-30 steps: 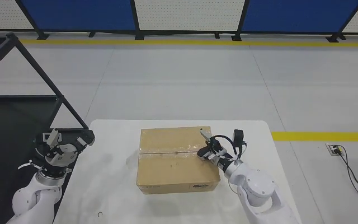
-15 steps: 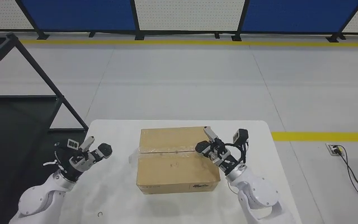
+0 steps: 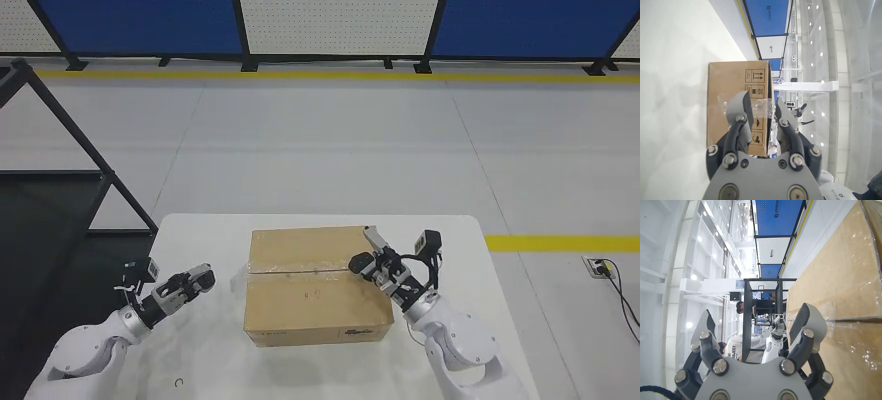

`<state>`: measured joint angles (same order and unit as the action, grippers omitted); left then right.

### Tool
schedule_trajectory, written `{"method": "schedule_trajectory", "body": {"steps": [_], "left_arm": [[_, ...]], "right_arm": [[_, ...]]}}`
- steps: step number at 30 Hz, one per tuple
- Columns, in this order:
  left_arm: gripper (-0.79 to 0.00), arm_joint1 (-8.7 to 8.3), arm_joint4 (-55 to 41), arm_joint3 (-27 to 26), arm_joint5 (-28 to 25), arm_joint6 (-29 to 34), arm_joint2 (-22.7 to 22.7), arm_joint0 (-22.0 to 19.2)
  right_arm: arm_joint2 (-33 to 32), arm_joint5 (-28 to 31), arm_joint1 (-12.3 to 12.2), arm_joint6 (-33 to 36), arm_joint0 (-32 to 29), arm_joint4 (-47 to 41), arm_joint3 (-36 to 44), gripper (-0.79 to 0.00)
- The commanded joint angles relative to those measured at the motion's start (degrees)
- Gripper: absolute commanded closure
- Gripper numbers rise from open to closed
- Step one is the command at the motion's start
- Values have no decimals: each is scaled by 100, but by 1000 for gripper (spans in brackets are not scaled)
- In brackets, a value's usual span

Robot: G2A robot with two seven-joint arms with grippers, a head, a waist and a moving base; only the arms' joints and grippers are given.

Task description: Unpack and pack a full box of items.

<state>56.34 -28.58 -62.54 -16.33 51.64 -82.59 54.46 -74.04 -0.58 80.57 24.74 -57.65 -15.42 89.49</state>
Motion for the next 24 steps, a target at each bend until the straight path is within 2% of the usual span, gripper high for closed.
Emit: {"method": "schedule_trajectory", "body": {"steps": [1,6,9,24], "left_arm": [[0,0,4,0,1,0,0,0],[0,30,378,-269,194,-199,237,94],[0,73,467,-282,354,-210,447,10],[0,304,665,477,668,-401,1177,-689]], "right_arm": [[2,10,-2,13,11,-15,-30,-785],[4,29,-8,35,43,-59,-102,-785],[-5,48,-14,50,47,-88,-129,-785],[-52,92,-43,60,33,-172,-194,-785]]}}
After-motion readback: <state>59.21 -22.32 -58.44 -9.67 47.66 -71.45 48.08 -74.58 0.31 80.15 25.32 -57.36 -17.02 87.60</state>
